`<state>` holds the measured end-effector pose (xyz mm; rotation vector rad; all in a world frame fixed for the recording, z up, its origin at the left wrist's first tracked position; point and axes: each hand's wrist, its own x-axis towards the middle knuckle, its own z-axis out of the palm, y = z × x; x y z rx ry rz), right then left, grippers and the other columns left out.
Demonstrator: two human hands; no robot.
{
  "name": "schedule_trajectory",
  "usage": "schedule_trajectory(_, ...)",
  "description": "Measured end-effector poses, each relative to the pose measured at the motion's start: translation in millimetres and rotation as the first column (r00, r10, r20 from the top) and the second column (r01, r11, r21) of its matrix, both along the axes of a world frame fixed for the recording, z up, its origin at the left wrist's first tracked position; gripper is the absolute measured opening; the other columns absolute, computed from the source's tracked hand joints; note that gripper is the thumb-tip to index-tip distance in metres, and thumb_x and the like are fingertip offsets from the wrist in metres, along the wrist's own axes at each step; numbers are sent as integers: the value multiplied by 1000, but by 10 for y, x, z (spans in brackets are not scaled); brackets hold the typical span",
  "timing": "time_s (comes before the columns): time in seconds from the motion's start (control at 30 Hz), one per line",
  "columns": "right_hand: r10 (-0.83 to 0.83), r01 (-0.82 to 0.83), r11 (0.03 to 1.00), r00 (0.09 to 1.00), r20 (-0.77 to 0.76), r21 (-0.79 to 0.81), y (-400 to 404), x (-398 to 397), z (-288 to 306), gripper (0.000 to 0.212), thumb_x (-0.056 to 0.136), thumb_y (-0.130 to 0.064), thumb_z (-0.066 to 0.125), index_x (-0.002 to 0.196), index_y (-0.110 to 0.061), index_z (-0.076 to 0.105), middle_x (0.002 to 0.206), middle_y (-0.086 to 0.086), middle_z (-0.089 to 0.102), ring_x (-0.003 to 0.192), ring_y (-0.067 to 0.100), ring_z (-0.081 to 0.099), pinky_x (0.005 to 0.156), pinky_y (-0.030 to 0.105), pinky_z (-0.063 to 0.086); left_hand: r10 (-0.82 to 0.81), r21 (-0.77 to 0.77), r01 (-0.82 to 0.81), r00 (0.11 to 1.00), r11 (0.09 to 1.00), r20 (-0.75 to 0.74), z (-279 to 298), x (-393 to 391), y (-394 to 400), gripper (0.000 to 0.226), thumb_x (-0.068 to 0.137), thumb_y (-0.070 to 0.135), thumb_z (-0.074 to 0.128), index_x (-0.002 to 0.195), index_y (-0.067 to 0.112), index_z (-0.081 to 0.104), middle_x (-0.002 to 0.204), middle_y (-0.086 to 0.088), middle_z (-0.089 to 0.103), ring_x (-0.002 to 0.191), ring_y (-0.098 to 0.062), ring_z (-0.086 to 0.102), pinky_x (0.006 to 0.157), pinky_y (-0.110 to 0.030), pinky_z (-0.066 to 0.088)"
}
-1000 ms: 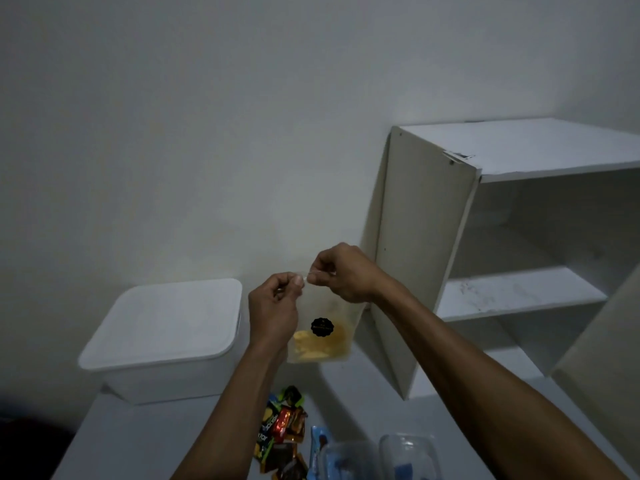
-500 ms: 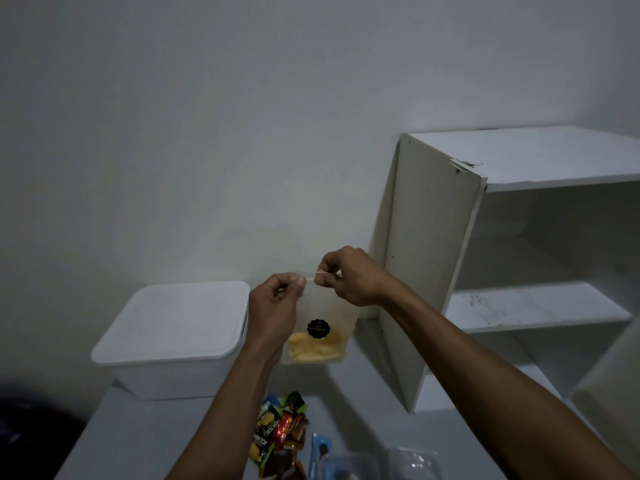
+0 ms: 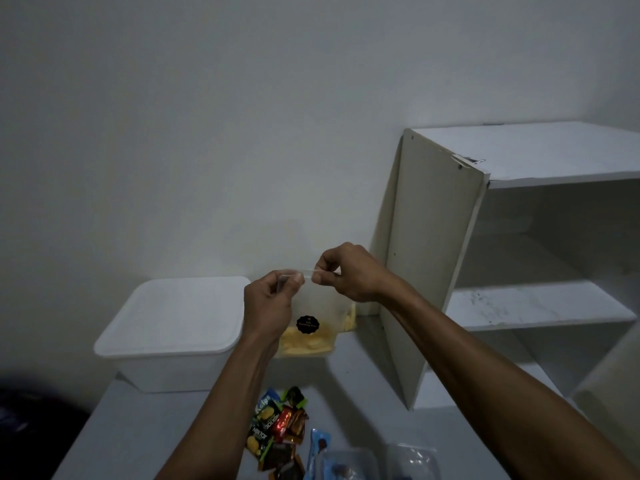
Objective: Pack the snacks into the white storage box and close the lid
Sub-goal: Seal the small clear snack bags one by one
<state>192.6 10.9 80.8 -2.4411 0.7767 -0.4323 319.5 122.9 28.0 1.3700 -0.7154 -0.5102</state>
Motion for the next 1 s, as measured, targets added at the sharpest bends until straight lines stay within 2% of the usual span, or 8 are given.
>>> schedule_trajectory(0.13, -28, 28, 1000, 999, 27, 13, -44, -46, 0, 8, 90, -31, 70, 88, -23, 71, 88, -7, 72, 85, 14, 66, 82, 44, 56, 45, 8, -44, 999, 999, -29, 45, -4, -6, 4, 87, 13, 71, 84, 16, 72, 84, -8, 71, 75, -12, 61, 59, -9, 49)
schedule_trajectory(0.2, -41, 40, 999, 999, 35, 15, -42, -55, -24, 9, 90, -31, 70, 88, -22, 71, 87, -7, 71, 83, 15, 67, 81, 45, 57, 19, 0, -19, 999, 1000, -48, 50, -7, 5, 5, 85, 12, 72, 82, 16, 73, 81, -5, 71, 73, -12, 61, 59, -13, 50)
schedule_trajectory(0.33, 4, -5, 1000, 999, 43, 22, -21, -55, -27, 8, 90, -28, 70, 89, -20, 72, 89, -6, 72, 86, 12, 66, 82, 41, 57, -87, 39, 89, 996, 995, -34, 64, 14, 32, 7, 78, 11, 77, 81, 17, 75, 75, 4, 73, 73, -8, 65, 68, -25, 51)
schedule_trajectory(0.5, -14, 13, 1000, 998, 63, 28, -20, -83, -65, 10, 91, -31, 69, 85, -23, 68, 86, -7, 70, 81, 10, 64, 78, 37, 55, -34, 64, 36, 999, 997, -31, 81, -7, 5, 10, 77, 9, 79, 78, 18, 75, 82, -2, 74, 81, -17, 66, 73, -28, 52)
schedule_trajectory(0.67, -45, 38, 997, 993, 106, 60, -72, -181, -155, 13, 91, -33, 67, 88, -21, 71, 88, -5, 71, 84, 14, 67, 81, 39, 56, -10, 59, 15, 997, 998, -80, 53, 14, 14, 9, 77, 8, 78, 78, 15, 74, 80, -3, 73, 78, -16, 65, 75, -28, 52)
schedule_trajectory(0.77, -64, 57, 997, 987, 147, 51, -92, -214, -185, 13, 92, -31, 66, 89, -20, 72, 90, -7, 71, 84, 10, 66, 82, 36, 55, -9, 64, 15, 996, 998, -87, 55, 33, 10, 8, 77, 10, 79, 78, 16, 74, 80, -2, 72, 78, -16, 65, 76, -31, 51)
schedule_trajectory(0.87, -86, 64, 991, 977, 195, 117, -95, -230, -188, 14, 91, -31, 68, 92, -18, 73, 92, -8, 72, 89, 8, 65, 81, 32, 52, -7, 49, 12, 995, 999, -97, 86, 34, -14, 8, 78, 9, 78, 80, 15, 73, 80, -1, 72, 77, -14, 64, 76, -29, 50)
schedule_trajectory(1.0, -134, 80, 971, 962, 239, 223, -110, -249, -167, 18, 90, -31, 70, 88, -13, 72, 95, -8, 71, 91, 6, 65, 79, 29, 50, -8, 52, 14, 993, 999, -114, 99, 79, -10, 7, 78, 12, 78, 81, 16, 74, 83, -3, 73, 82, -19, 64, 80, -33, 51)
